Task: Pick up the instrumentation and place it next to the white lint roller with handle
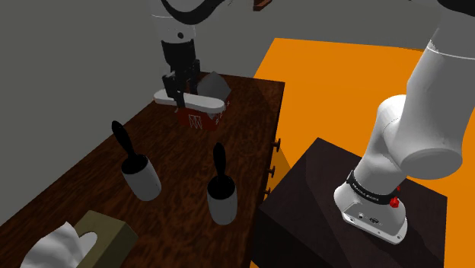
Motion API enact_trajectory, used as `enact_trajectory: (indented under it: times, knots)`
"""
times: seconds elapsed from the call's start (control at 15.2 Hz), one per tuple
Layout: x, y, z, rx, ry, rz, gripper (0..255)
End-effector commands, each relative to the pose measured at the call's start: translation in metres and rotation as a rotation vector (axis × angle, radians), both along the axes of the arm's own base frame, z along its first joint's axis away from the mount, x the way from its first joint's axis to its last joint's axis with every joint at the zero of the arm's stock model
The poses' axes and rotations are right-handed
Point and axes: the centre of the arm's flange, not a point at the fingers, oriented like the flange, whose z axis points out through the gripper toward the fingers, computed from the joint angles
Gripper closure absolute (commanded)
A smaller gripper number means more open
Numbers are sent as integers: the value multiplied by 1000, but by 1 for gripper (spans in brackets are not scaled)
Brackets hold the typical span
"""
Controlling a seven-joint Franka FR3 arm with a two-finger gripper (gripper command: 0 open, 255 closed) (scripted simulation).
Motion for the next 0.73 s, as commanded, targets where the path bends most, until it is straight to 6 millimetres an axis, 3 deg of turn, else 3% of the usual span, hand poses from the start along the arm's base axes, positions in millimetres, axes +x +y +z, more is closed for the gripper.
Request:
enact_trajectory:
  times: [0.0,0.66]
  knots:
    - [0,-1,-8,1,-1,0,255]
    - [0,-1,-61,1,-1,0,255]
